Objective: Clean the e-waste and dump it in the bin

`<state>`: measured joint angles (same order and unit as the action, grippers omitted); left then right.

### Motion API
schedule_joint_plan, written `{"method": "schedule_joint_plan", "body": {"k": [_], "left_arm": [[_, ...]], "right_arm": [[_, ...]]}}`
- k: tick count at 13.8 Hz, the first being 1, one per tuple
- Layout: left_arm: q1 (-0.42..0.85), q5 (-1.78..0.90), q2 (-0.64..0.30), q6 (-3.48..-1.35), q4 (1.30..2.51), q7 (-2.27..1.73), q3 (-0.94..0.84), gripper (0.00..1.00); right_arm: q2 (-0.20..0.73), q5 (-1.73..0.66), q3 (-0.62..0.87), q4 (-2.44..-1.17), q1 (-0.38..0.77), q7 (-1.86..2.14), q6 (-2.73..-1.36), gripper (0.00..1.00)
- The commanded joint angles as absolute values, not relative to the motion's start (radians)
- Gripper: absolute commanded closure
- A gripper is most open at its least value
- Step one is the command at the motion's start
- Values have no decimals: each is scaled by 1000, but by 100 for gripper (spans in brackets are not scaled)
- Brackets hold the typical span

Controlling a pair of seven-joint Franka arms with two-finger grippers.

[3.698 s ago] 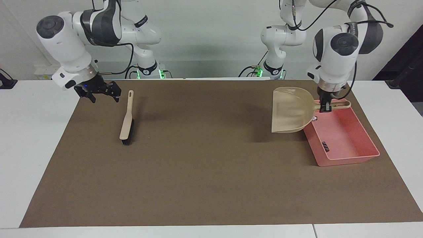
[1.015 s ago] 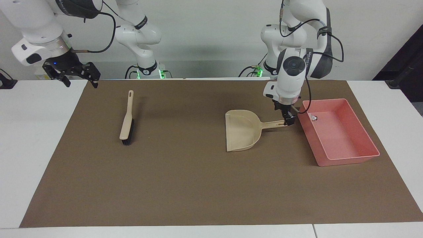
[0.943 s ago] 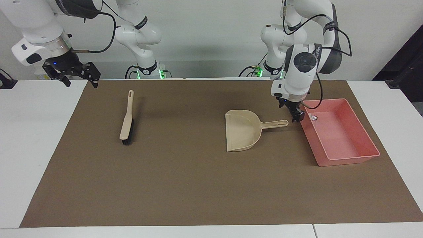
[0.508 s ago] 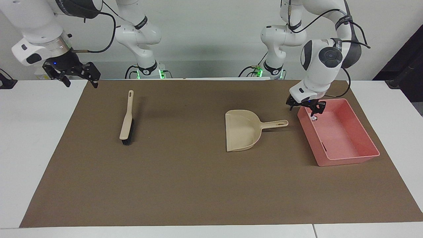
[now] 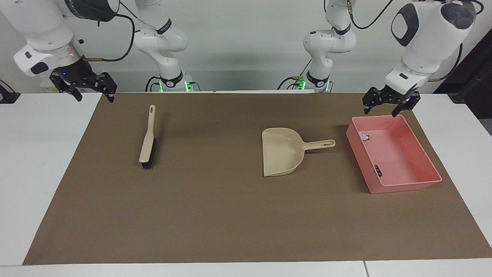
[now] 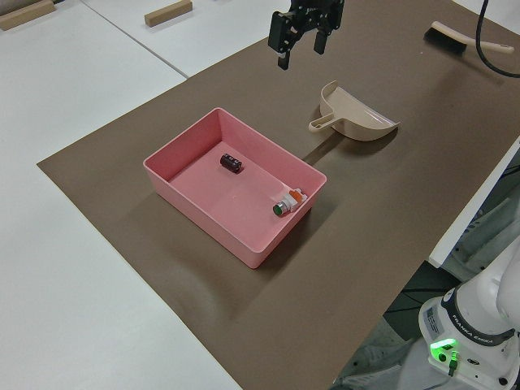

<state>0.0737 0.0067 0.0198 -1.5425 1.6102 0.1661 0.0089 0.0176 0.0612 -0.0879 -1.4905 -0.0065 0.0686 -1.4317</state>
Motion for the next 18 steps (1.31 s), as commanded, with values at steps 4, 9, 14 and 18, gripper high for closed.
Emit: {"method": "schedule_joint_plan", "body": {"k": [4, 9, 14, 18], "left_arm": [[48, -8, -19, -1391, 1484, 150, 6, 1], [37, -11, -6, -1397, 1516, 114, 8, 1], [34, -38, -12, -1453, 1508, 97, 9, 1], [34, -31, -12, -1433, 1508, 97, 9, 1]], "right_arm": [[14, 60, -83, -1491, -14, 86, -1427, 1], [14, 60, -83, -1491, -15, 86, -1427, 1], [14, 60, -83, -1491, -15, 86, -1427, 1], [14, 60, -83, -1491, -17, 86, -1427, 1]]}}
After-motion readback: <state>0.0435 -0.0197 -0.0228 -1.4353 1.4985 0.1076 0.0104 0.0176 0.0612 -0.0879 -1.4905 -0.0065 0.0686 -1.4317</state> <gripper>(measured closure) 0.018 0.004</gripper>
